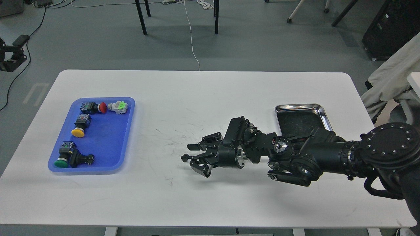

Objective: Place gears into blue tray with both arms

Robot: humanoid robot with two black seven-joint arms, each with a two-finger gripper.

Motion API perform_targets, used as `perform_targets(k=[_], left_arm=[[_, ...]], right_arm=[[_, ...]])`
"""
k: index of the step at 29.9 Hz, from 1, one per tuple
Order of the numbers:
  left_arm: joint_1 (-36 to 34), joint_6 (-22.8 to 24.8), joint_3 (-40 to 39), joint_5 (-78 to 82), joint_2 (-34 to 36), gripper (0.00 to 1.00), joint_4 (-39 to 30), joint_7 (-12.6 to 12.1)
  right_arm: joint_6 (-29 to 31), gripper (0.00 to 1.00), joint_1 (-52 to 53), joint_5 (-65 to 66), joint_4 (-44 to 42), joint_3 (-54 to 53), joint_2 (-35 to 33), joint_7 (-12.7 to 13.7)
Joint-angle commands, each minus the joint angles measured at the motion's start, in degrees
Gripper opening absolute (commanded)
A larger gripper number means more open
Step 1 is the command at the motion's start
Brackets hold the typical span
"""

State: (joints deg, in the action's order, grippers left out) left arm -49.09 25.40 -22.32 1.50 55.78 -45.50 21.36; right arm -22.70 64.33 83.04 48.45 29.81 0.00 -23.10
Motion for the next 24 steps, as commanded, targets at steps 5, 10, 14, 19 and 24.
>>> perform_targets(k=[5,10,14,19,24], left_arm=[[0.49,0.00,0.00,0.00,0.64,0.98,-0.82,0.09],[0.84,-0.09,0.70,0.00,0.99,0.98,-0.99,-0.26],[0.84,0.00,1.40,0.09,1.17,0.98,-1.35,0.18],[0.67,-1.75,1.05,0.09,0.91,0.98,-2.22,0.00],[0.58,-7.30,0.44,0.44,0.91,0.98,-4.59,-0.35]], right_arm=[[-0.24,0.67,0.19,-0.24,-0.46,-1.24,0.00,-0.02],[0.46,0.81,1.67,-7.77,-0.81,-7.65,0.00,0.07],[0.55,0.83,5.36,-17.45,-1.78,-10.64,0.00,0.07],[2.39,0.84,8.01,-27.48,-1.78,-18.46,0.00,0.60],[3.63,0.84,8.97,-35.30,-3.00,-24.62,0.00,1.04]])
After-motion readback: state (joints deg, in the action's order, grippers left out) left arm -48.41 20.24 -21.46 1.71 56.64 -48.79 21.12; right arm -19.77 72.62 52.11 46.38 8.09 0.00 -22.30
